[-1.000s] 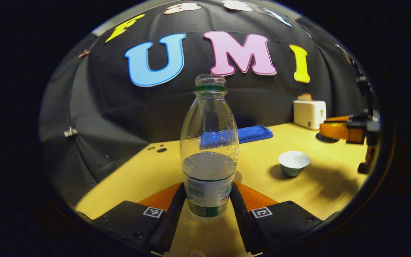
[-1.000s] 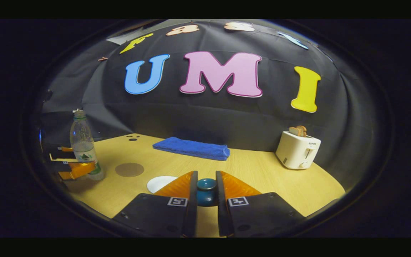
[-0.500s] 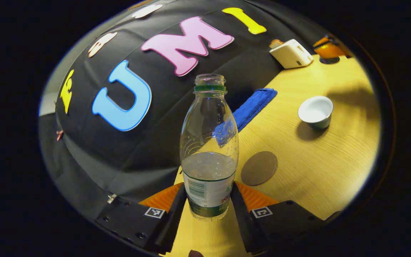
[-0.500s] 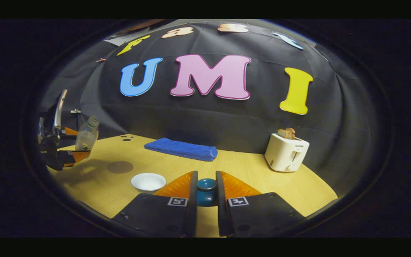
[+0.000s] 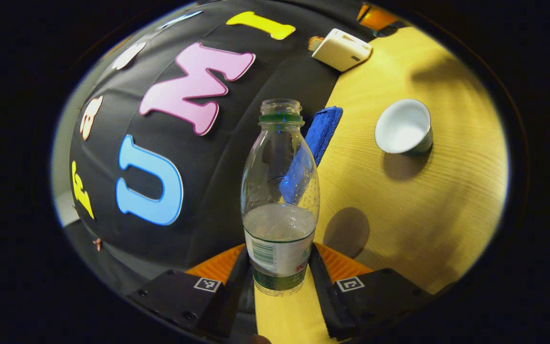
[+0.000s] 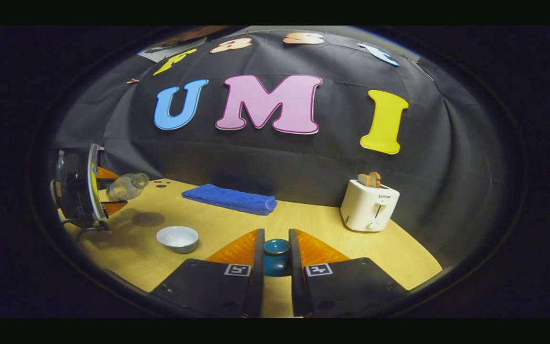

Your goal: Open the teacup lid with one hand, grasp the water bottle and pour water into the teacup with the other hand; after pouring, place the water bottle on the coaster and then close the teacup lid.

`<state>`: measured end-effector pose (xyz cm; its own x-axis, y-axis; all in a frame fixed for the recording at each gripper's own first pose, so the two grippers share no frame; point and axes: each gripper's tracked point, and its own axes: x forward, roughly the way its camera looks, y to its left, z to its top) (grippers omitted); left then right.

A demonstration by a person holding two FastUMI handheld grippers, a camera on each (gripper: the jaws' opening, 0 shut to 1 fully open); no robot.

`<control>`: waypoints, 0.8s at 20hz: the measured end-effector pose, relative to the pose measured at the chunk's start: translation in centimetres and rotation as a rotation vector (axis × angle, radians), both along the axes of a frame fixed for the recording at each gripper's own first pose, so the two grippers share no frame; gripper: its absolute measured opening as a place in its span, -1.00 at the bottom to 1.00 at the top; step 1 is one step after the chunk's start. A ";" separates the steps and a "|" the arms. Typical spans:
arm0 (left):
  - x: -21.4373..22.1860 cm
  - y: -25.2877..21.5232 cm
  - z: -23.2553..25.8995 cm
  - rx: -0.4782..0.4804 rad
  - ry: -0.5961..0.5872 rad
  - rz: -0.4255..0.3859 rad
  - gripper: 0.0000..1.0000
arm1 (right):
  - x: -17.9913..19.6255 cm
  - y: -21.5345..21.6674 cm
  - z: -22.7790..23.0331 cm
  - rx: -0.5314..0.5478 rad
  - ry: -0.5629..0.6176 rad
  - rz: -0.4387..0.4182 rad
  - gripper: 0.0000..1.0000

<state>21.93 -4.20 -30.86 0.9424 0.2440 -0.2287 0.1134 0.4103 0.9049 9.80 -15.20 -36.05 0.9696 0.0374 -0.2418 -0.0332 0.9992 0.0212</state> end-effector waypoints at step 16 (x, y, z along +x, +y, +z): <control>2.3 -0.2 -1.2 0.335 -0.007 -0.044 0.45 | -1.0 -0.7 -0.7 -0.037 0.006 0.002 -0.37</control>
<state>24.19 -4.35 -32.06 0.9550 0.2636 -0.1362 0.1176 0.0850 0.9894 8.78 -15.87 -36.72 0.9681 0.0307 -0.2488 -0.0357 0.9992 -0.0155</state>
